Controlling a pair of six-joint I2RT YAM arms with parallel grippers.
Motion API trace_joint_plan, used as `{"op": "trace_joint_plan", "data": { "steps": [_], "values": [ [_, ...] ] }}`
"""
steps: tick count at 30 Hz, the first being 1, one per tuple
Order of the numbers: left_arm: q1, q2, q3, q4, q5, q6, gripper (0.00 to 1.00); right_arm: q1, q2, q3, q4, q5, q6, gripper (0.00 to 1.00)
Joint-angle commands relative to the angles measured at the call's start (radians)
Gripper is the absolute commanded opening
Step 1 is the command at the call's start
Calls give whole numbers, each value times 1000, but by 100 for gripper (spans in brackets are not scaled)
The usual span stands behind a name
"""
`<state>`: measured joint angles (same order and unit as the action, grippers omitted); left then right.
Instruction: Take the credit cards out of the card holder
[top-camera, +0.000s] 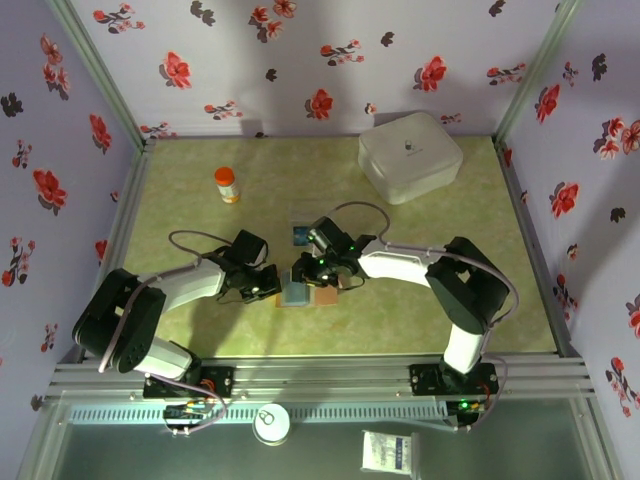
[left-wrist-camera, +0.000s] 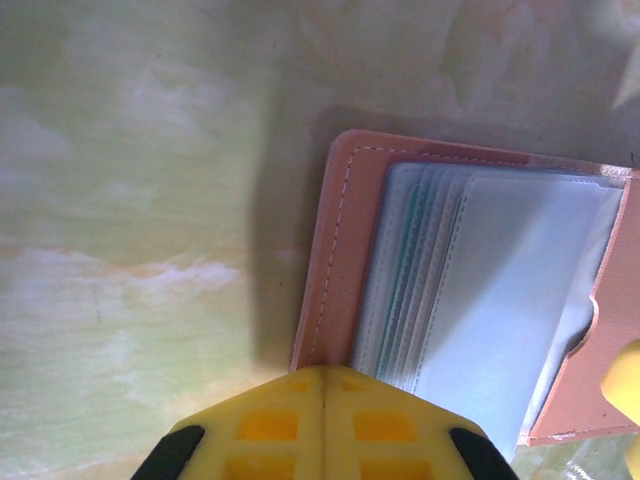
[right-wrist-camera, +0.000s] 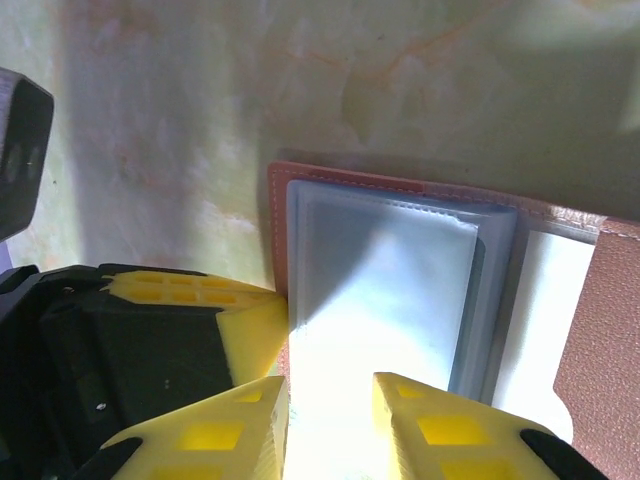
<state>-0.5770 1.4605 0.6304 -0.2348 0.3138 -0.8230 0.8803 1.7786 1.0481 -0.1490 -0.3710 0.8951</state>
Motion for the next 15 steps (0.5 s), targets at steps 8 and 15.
{"op": "trace_joint_plan", "data": {
  "steps": [8,15],
  "values": [
    [-5,-2,-1,-21,-31,26,0,7,46,4,5,-13,18,26],
    [-5,-3,-1,-23,-33,27,0,8,50,11,-33,9,4,26]
  ]
}}
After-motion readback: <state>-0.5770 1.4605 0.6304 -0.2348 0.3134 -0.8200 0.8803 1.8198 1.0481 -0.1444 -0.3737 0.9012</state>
